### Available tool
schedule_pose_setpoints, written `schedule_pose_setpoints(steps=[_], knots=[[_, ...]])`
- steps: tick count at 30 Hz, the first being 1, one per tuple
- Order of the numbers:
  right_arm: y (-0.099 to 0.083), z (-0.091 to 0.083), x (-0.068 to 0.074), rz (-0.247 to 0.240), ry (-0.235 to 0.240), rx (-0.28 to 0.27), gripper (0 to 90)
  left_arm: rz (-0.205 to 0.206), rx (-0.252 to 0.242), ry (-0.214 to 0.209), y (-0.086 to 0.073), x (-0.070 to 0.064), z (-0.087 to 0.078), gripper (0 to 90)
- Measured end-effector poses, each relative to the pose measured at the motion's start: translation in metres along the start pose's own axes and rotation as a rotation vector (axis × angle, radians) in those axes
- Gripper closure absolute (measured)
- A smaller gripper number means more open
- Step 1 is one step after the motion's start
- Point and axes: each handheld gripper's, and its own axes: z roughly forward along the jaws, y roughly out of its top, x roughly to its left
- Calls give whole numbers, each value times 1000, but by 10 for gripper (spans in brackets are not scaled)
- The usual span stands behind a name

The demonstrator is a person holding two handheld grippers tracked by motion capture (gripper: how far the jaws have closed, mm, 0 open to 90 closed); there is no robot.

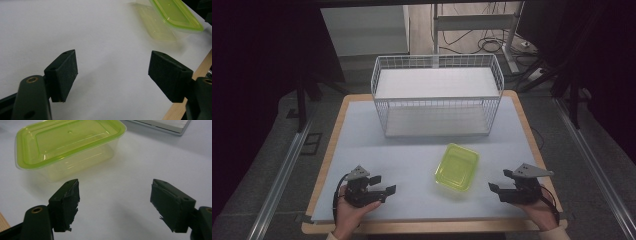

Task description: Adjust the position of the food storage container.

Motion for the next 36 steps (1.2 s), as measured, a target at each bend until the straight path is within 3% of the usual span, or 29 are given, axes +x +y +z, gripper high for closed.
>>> schedule_pose_setpoints(steps=[13,18,23,24,26,36], knots=[[5,-2,1,-9,32,24,376,0,6,-3,0,1,0,232],[8,-6,1,-40,33,37,582,-3,4,-5,0,1,0,232],[11,-8,2,-74,64,65,803,-8,1,-9,0,0,0,232],[11,-8,2,-74,64,65,803,-8,1,-9,0,0,0,232],[13,-9,4,-114,79,85,892,-8,1,-9,0,0,0,232],[18,-1,13,-162,125,119,900,-4,5,-11,0,-1,1,232]])
